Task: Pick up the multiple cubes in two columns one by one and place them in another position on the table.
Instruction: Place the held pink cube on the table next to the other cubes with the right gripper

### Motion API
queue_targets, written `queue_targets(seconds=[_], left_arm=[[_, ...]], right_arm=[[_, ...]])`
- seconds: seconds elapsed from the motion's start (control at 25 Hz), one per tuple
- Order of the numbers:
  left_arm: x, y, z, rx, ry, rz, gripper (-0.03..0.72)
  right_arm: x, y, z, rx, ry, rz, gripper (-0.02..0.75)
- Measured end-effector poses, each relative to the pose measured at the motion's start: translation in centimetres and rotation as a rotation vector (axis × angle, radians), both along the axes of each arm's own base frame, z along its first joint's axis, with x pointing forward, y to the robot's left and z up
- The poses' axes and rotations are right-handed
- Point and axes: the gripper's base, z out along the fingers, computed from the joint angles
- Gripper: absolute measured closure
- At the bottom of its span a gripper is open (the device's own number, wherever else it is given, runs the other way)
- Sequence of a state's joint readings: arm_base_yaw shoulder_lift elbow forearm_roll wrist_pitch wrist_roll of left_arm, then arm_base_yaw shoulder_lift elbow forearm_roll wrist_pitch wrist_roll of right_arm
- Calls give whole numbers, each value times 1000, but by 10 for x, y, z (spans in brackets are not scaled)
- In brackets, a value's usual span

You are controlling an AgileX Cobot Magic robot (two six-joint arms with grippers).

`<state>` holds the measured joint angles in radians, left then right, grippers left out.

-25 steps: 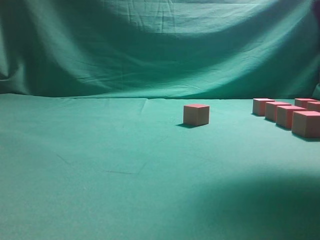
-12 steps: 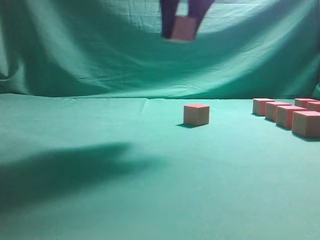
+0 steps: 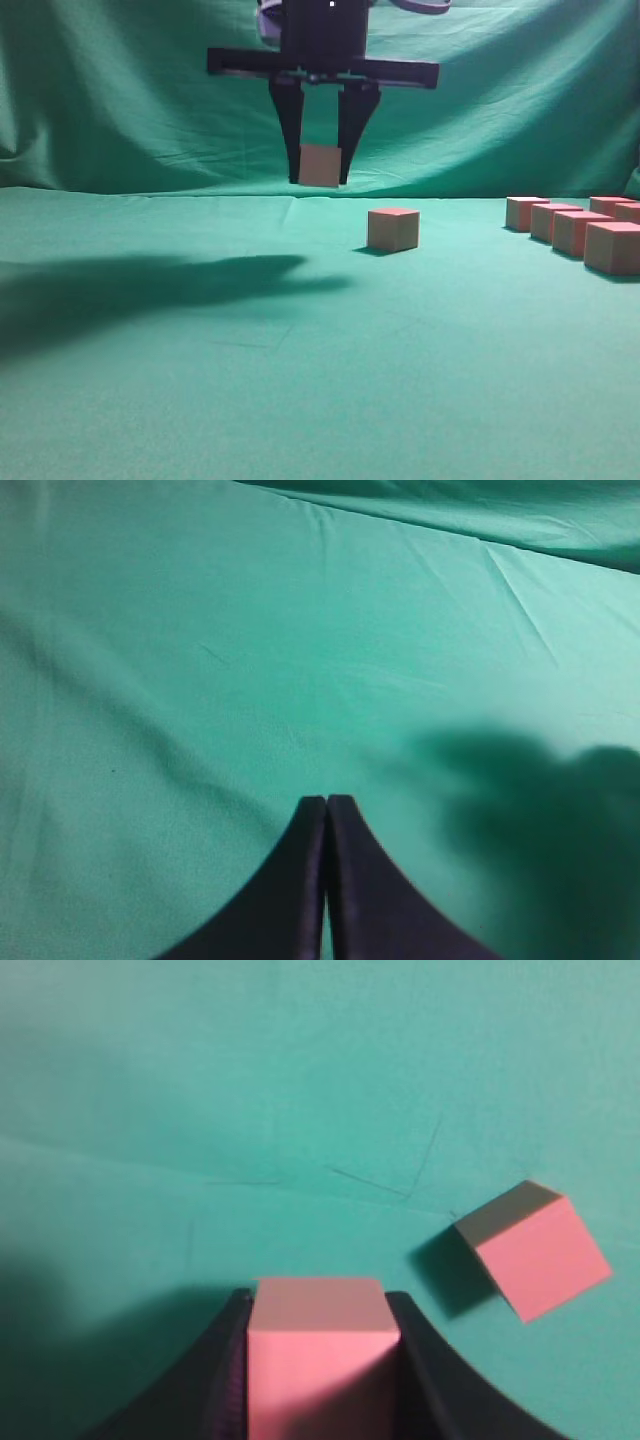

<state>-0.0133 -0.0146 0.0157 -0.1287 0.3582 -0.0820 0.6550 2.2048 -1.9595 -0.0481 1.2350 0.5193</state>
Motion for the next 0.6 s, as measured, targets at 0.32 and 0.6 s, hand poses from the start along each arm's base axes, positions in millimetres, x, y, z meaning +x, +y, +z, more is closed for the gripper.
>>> queue_targets(seconds=[0.32, 0.6], left_arm=[[0, 0, 0, 0, 0, 0, 688], [0, 0, 0, 0, 0, 0, 688]], right_arm=[[10, 0, -5, 1, -72, -114, 482], [15, 3, -13, 16, -93, -142, 482]])
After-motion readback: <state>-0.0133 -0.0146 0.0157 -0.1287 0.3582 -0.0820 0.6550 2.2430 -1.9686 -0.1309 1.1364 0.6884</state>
